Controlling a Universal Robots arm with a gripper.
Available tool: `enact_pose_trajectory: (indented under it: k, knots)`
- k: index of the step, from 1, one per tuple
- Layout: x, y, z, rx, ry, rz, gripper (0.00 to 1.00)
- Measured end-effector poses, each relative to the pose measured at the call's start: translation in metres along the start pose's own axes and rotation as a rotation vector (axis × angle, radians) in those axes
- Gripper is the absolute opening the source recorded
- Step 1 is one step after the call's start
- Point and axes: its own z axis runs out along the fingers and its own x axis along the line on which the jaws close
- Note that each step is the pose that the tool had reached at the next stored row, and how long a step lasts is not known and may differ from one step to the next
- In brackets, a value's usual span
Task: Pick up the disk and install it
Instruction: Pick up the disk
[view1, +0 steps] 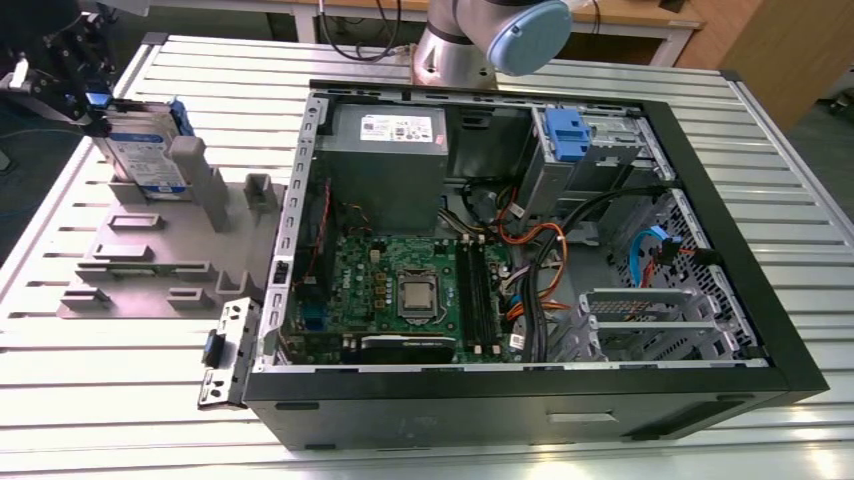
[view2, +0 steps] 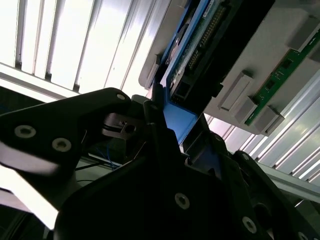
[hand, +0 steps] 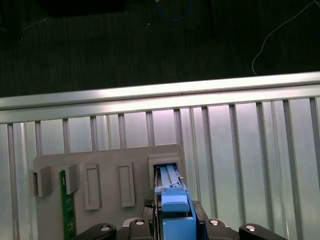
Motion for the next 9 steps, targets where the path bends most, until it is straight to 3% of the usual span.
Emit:
enact_pose_trajectory:
  k: [9]
  knots:
    - [0.0,0.0,0.0004,0.0,0.0002,0.0,0.38]
